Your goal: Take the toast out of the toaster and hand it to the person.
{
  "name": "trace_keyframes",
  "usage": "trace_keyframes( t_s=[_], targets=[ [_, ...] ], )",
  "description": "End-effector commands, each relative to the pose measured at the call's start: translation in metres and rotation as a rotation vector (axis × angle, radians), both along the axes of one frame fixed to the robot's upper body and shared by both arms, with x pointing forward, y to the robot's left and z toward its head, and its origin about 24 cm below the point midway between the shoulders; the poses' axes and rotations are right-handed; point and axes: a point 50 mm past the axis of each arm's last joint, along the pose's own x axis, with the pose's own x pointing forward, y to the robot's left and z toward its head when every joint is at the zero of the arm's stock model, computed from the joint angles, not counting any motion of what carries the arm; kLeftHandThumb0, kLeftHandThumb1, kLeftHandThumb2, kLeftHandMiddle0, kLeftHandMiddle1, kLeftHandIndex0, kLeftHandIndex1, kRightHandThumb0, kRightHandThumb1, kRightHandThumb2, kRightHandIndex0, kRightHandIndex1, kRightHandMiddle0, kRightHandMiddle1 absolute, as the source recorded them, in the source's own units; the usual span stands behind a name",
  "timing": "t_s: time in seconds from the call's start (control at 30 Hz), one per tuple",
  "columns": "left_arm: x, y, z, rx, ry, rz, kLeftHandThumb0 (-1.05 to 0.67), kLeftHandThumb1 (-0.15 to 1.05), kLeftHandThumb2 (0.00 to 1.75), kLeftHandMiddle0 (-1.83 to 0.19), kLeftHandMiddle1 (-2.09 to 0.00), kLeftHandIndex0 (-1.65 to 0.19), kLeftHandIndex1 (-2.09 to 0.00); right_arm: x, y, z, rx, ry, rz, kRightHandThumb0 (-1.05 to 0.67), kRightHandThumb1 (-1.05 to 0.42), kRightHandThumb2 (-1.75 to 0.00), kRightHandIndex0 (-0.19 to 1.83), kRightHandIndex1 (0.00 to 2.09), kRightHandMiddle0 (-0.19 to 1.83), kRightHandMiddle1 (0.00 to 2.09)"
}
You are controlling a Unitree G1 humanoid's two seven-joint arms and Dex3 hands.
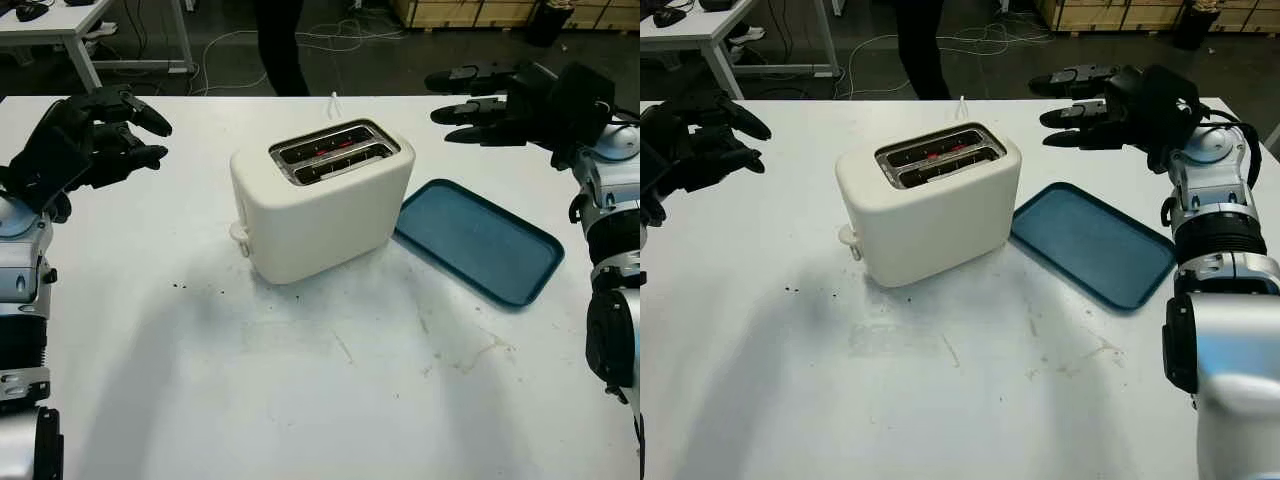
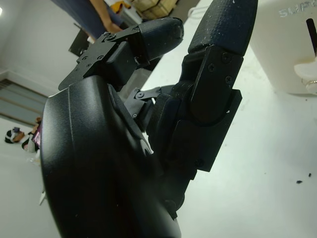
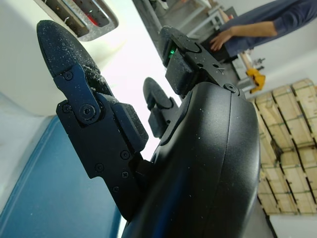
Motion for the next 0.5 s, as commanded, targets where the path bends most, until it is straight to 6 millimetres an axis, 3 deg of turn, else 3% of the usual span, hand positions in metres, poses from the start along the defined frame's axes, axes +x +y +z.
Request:
trace_keyframes(
  t_s=[0.0,0.2,0.47],
  targets=[
    [0.0012,-0.0005,0.0034,-0.009,-0.018,-0.003,-1.05,0.88,0.00,-0.67,-1.30,-0.59,-1.16,-0.0020,-0.0035,0.0024,0.001,-0.024,-0.006,-0.85,-0.69,0.00,0.40,0.45,0.57,0.00],
    [0.0014,-0.0004,0.0034,-0.012,-0.013,0.003,-1.05,0.87,0.00,-0.66,-1.31,-0.59,-1.17,-0.0018,-0.0022,0.0008,0.006,-0.017,-0.005,-0.84,-0.69,0.00,0.30,0.65,0.57,0.00],
    [0.0020,-0.0011,0.0047,0.003,-0.019,0.005,-1.05,0.88,0.00,-0.65,-1.32,-0.59,-1.18,-0.0011,-0.0015,0.0003,0.012,-0.012,-0.006,-0.86,-0.69,0.00,0.26,0.72,0.57,0.00]
  ],
)
